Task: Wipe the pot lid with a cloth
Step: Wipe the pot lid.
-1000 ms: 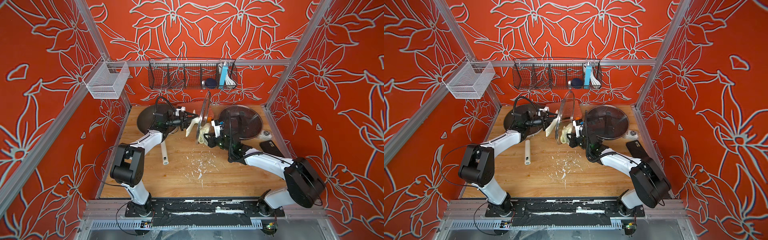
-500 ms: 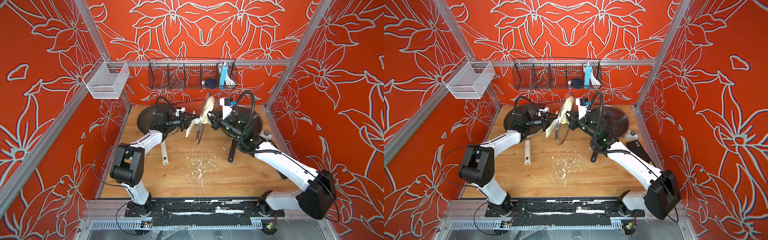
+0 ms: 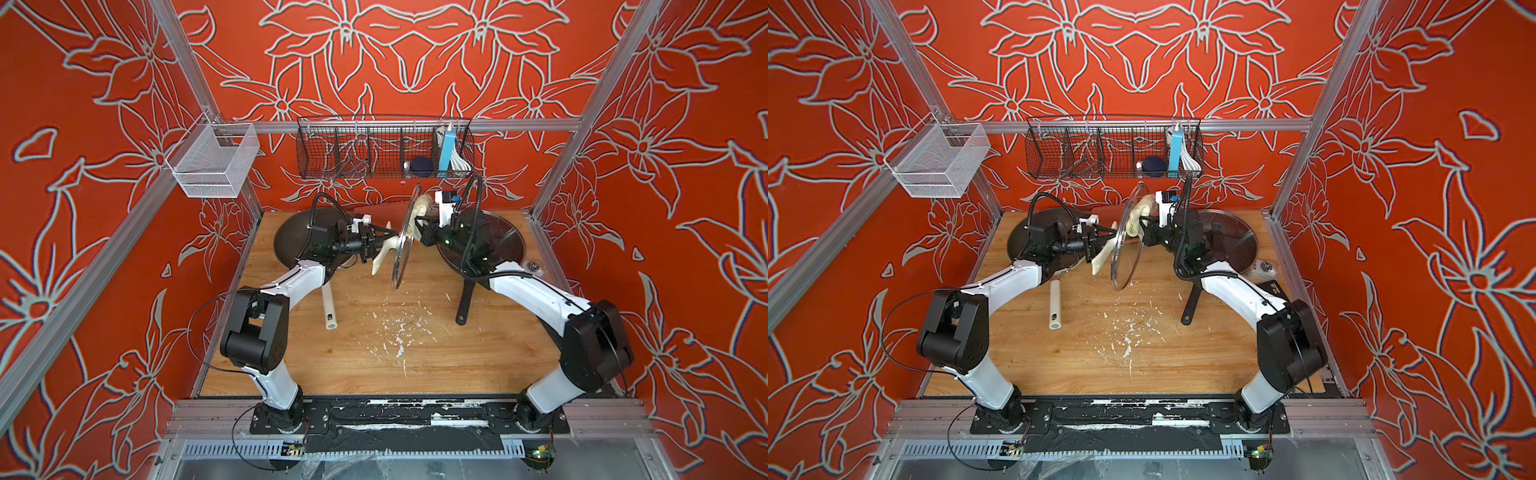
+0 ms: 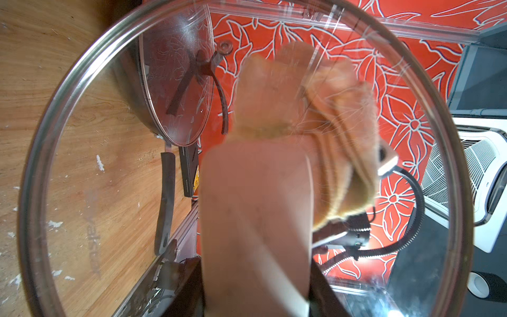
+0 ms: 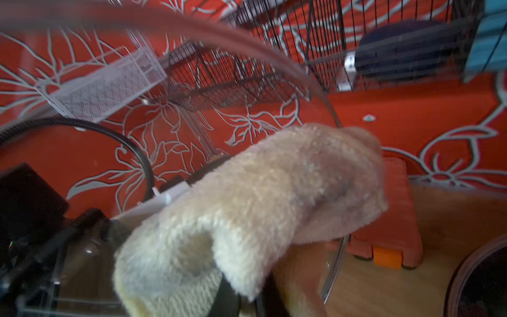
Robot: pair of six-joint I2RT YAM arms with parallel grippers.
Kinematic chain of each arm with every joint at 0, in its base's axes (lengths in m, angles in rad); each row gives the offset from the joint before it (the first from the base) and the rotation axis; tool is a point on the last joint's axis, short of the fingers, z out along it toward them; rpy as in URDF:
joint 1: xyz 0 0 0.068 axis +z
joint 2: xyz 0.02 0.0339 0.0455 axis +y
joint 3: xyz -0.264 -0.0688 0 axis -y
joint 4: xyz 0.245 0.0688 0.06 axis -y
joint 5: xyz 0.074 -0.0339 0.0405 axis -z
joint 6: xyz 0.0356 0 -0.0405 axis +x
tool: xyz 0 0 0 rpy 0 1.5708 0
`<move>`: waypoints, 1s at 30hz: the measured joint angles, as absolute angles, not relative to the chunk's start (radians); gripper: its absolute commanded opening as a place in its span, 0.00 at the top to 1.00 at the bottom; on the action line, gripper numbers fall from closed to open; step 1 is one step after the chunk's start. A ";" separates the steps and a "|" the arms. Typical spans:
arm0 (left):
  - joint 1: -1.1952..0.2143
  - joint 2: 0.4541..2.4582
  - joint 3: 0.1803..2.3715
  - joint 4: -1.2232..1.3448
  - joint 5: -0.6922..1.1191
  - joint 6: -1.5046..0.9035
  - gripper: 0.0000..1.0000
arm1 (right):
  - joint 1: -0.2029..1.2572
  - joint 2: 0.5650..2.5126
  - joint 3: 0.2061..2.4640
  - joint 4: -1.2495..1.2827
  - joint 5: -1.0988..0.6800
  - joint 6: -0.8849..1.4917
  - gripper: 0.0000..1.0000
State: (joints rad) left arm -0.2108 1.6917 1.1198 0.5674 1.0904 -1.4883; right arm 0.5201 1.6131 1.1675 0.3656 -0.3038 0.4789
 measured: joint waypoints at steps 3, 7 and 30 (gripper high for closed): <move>-0.212 1.692 1.120 0.567 1.092 -1.486 1.00 | 0.517 1.652 1.132 0.381 -0.307 0.493 1.00; -0.212 1.692 1.120 0.563 1.093 -1.479 1.00 | 0.513 1.665 1.106 0.382 -0.318 0.508 1.00; -0.212 1.691 1.118 0.559 1.094 -1.462 1.00 | 0.461 1.605 1.285 0.393 -0.331 0.516 1.00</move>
